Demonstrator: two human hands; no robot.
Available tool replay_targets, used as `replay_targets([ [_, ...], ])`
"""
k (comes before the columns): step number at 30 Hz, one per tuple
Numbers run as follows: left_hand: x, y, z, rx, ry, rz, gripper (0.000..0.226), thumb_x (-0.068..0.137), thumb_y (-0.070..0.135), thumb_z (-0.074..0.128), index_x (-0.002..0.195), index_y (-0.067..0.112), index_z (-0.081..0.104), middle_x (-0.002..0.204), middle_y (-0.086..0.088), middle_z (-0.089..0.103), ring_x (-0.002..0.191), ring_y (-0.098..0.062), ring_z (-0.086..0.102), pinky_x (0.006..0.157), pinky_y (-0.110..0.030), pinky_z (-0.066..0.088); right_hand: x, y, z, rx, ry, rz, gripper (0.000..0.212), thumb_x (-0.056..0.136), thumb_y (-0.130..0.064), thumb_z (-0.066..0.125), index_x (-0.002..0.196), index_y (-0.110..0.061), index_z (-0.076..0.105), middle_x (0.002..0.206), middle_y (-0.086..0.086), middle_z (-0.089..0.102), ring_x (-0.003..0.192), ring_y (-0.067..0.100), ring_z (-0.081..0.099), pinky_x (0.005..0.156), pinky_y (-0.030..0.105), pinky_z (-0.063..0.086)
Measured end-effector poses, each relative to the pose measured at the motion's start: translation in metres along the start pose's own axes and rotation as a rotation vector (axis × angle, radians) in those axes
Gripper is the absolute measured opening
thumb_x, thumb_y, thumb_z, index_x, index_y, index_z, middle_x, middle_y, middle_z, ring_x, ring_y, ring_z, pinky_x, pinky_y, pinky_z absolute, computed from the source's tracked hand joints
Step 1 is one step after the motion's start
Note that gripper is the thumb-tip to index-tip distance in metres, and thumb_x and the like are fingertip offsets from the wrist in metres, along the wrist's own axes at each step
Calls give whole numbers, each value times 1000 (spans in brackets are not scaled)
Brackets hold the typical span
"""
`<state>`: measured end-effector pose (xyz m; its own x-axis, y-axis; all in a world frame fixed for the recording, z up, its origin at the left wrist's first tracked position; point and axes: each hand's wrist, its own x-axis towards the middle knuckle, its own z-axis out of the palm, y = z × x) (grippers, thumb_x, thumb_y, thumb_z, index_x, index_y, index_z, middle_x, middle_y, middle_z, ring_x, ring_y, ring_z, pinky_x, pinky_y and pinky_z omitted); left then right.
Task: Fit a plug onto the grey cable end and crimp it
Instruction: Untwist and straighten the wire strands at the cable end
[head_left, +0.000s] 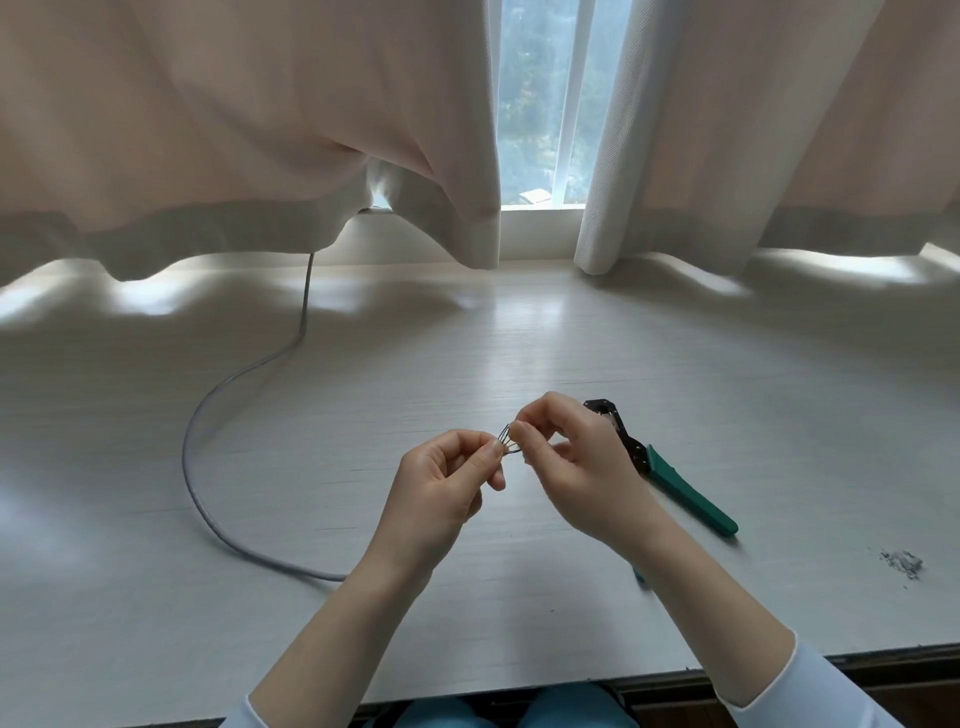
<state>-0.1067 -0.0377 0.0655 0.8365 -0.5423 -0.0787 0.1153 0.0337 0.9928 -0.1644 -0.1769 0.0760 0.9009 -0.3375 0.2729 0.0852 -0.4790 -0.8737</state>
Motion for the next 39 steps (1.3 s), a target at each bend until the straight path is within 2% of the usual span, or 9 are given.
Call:
replay_targets([
  [2,0,0,1,5,-1,3,18,91,18,62,76,20,70,58,6,60,41,-7,33,40,-14,29,-1,1,3,19,43,-6,13,90,-5,60,78,-9,60,72,-9,58,69,5,54,56,19,44],
  [6,2,-1,0,18,19,6,15,92,16,60,79,15,68,57,8,59,40,-5,34,40,-13,30,-2,1,7,140,76,90,15,91,-10,62,76,-14,64,69,-8,62,69,16,59,63,41,58],
  [8,2,-2,1,29,41,10,15,93,16,59,80,13,67,56,8,59,40,-5,34,40,-13,30,-2,0,7,270,70,163,20,95,-13,57,77,-15,66,66,-8,61,63,13,58,65,42,60],
  [12,3,-5,2,63,64,23,14,93,18,59,83,12,67,56,8,60,42,-4,37,42,-12,32,-6,-1,7,407,31,290,41,98,-37,44,87,-4,65,68,-1,57,60,12,59,66,45,59],
  [15,4,-5,2,70,75,38,15,93,19,60,82,13,67,57,9,59,42,-3,38,43,-11,32,-11,0,10,342,22,264,25,89,-34,62,82,-9,65,66,-10,60,61,11,59,69,50,59],
  [20,5,-5,1,36,81,32,15,93,16,59,82,11,67,56,9,58,40,-1,38,41,-10,32,-14,4,12,264,27,199,11,88,-19,65,77,-16,64,68,-11,61,61,11,59,69,55,57],
  [29,6,-7,0,66,84,40,14,93,19,60,82,13,67,56,10,58,42,-3,37,43,-11,32,-11,0,9,228,40,212,4,81,-31,63,79,-28,64,80,-12,66,69,12,62,71,54,56],
  [35,5,-8,1,96,78,46,15,92,20,60,79,17,67,56,11,59,43,0,39,44,-10,31,-9,-1,8,180,75,199,17,88,-17,65,73,-25,63,74,-11,64,74,20,61,72,55,55],
  [39,4,-9,2,132,59,53,15,92,21,62,78,18,67,57,9,60,44,-1,39,45,-13,32,-7,-2,7,85,108,131,15,86,-11,64,73,-17,61,73,-8,62,73,10,57,63,34,55],
])
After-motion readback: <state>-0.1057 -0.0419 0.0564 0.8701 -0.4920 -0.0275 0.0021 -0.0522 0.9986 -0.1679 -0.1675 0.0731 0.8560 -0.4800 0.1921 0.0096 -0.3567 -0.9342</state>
